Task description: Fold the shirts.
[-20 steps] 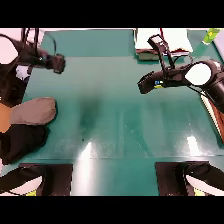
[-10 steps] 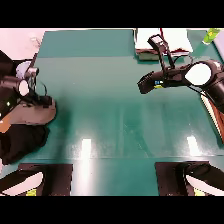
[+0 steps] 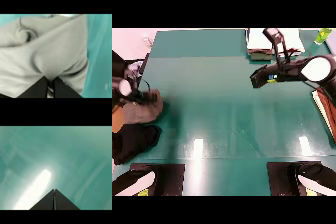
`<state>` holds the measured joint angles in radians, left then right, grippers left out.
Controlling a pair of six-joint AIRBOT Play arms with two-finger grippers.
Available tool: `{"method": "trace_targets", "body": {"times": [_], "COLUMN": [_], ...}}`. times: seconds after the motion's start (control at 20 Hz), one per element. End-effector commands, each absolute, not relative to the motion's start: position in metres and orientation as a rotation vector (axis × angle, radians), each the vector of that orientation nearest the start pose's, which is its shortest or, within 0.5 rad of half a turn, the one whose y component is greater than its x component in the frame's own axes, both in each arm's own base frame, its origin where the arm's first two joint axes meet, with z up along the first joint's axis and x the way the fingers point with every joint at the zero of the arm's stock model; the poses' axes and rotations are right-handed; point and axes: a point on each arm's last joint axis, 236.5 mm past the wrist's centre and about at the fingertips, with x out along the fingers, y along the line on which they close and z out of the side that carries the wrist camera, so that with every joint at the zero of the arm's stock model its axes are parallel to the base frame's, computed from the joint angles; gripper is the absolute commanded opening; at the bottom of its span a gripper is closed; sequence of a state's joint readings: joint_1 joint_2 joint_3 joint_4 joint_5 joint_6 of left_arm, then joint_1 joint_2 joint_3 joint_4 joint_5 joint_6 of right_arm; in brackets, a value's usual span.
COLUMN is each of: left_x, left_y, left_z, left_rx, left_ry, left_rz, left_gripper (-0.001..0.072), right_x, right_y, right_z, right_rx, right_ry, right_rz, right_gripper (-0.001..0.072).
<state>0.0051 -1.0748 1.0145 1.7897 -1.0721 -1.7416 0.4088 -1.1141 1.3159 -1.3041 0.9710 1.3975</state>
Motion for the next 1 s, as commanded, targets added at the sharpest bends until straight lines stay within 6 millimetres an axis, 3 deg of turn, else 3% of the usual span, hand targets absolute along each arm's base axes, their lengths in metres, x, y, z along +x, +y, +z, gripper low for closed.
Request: {"method": "trace_targets", "body": {"times": [0.0,0.1,0.2,0.3,0.4,0.5,0.6,0.75,0.95], "left_x": [0.376,0.362,0.337,0.319,0.313,0.320,0.331,0.334,0.302], "left_y": [0.016,-0.012,-0.040,-0.071,-0.103,-0.137,-0.177,-0.262,-0.356], "left_z": [0.188,0.274,0.338,0.374,0.385,0.368,0.333,0.258,0.157], "left_rx": [0.088,0.083,0.108,0.122,0.134,0.168,0.210,0.268,0.378], "left_ry": [0.781,0.608,0.508,0.435,0.399,0.442,0.538,0.729,0.968], "left_rz": [0.120,0.047,-0.049,-0.155,-0.251,-0.328,-0.400,-0.576,-0.829], "left_gripper": [0.0025,0.0025,0.0025,0.0024,0.0024,0.0024,0.0024,0.0026,0.0027], "right_x": [0.387,0.395,0.402,0.408,0.411,0.411,0.408,0.406,0.402], "right_y": [0.217,0.208,0.188,0.163,0.139,0.116,0.100,0.085,0.085], "right_z": [0.232,0.275,0.311,0.343,0.368,0.386,0.395,0.396,0.383], "right_rx": [-0.083,-0.068,-0.051,-0.036,-0.027,-0.021,-0.022,-0.022,-0.029], "right_ry": [0.625,0.531,0.453,0.386,0.333,0.302,0.295,0.309,0.366], "right_rz": [0.602,0.579,0.536,0.481,0.427,0.376,0.343,0.313,0.318], "right_gripper": [0.0021,0.0021,0.0021,0.0020,0.0021,0.0021,0.0021,0.0021,0.0021]}}
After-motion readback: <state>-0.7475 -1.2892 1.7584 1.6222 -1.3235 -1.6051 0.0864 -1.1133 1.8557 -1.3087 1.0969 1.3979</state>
